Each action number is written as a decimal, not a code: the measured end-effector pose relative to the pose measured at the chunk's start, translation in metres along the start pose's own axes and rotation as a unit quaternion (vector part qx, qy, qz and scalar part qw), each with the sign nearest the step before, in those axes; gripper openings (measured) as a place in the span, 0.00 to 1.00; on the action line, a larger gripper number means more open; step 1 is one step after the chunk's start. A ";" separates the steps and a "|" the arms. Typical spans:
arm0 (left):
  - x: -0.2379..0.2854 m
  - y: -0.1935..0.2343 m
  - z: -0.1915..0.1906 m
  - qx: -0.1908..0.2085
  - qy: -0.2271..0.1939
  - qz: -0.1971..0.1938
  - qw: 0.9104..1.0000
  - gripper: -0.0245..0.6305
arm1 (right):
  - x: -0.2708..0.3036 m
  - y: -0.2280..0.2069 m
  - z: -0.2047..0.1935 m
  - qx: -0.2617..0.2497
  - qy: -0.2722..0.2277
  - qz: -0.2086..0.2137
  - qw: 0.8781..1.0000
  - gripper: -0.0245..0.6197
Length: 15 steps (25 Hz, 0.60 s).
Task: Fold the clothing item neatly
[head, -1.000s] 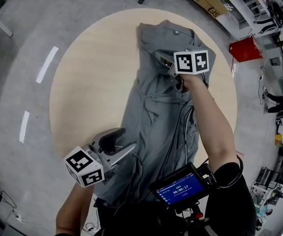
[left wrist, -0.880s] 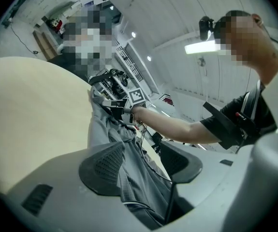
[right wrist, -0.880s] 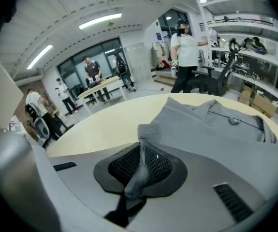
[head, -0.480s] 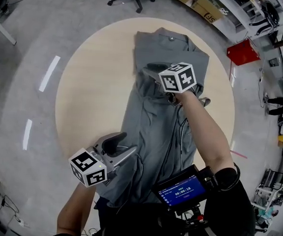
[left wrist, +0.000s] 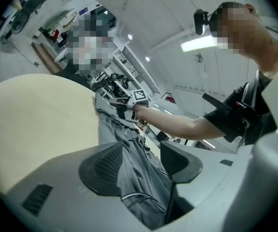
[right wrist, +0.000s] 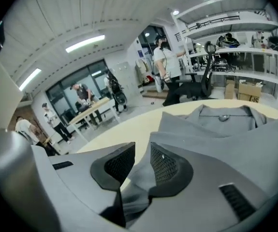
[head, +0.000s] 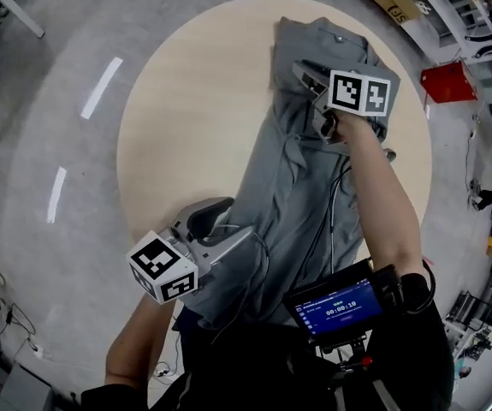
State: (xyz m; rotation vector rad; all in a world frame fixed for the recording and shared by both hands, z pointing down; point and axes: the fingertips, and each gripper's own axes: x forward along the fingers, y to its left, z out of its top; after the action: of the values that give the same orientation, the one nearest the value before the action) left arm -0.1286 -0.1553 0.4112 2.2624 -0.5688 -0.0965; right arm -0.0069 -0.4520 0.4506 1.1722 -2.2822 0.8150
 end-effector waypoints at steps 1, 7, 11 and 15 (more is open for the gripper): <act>0.000 0.000 0.004 0.003 -0.005 -0.004 1.000 0.41 | -0.025 0.007 0.009 -0.009 -0.024 0.016 1.000 0.19; -0.007 -0.065 0.039 0.055 -0.026 -0.027 0.998 0.41 | -0.220 0.039 -0.001 -0.061 -0.106 0.050 0.991 0.19; -0.036 -0.143 0.071 0.112 -0.057 -0.030 0.992 0.40 | -0.352 0.071 -0.025 -0.083 -0.139 0.049 0.986 0.19; -0.082 -0.224 0.049 0.167 -0.036 -0.020 0.985 0.40 | -0.447 0.090 -0.126 -0.063 -0.129 0.058 0.988 0.19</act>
State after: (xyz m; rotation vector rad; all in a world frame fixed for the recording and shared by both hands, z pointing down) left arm -0.1312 -0.0212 0.2078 2.6050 -0.6151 -0.1088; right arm 0.1739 -0.0699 0.2390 1.1527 -2.5924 0.5768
